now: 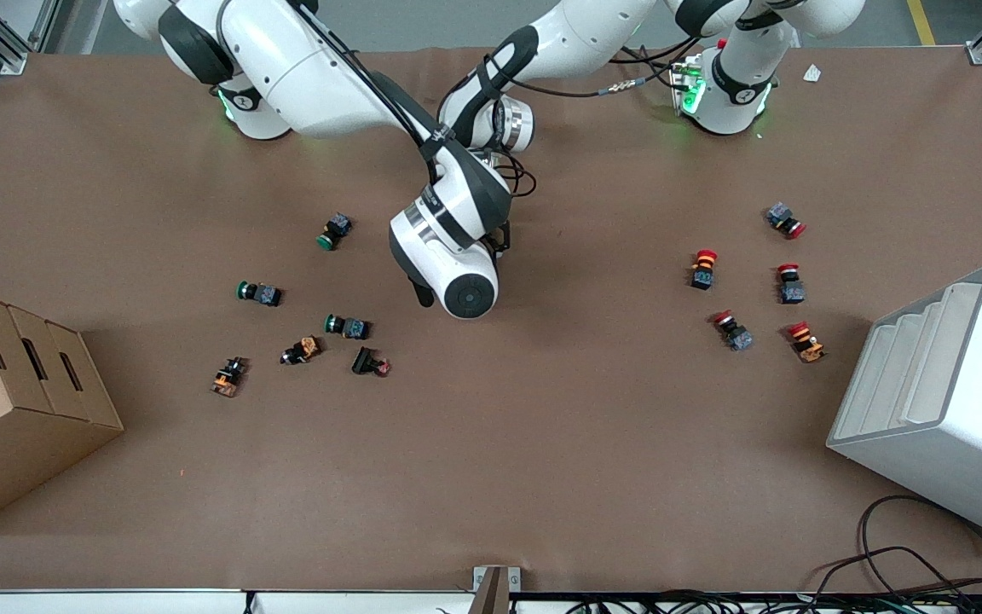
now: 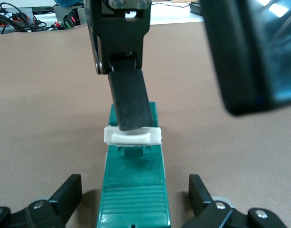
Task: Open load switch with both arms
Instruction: 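Press the white lever down with the right gripper fingertip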
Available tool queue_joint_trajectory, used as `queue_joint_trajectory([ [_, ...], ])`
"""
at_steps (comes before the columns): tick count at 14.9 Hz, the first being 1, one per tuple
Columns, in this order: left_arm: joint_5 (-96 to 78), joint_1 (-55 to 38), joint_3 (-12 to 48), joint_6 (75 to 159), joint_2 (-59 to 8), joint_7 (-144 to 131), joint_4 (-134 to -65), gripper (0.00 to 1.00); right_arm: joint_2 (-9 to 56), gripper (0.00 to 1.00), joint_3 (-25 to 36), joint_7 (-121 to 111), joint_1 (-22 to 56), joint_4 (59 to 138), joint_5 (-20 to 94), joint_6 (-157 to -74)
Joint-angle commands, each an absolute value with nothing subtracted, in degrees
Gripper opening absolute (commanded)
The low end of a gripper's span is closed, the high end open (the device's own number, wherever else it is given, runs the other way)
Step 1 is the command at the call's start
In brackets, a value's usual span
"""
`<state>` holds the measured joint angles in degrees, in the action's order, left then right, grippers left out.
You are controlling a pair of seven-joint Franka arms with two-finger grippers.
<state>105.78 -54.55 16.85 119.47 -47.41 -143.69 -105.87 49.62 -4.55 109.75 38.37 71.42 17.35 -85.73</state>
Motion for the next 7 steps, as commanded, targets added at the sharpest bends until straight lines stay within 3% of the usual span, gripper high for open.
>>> queue_joint_trajectory([
  [1,104.9,-55.4,17.4,120.6,-47.9,-144.3,-108.2,0.99,49.6,1.00,-4.4,109.2,38.9,72.5,17.9,-86.2],
  [7,104.9,-55.5,17.4,120.6,-48.1,-144.4,-108.2,0.99,50.4,1.00,-4.4,109.3,39.9,72.5,17.7,-87.9],
])
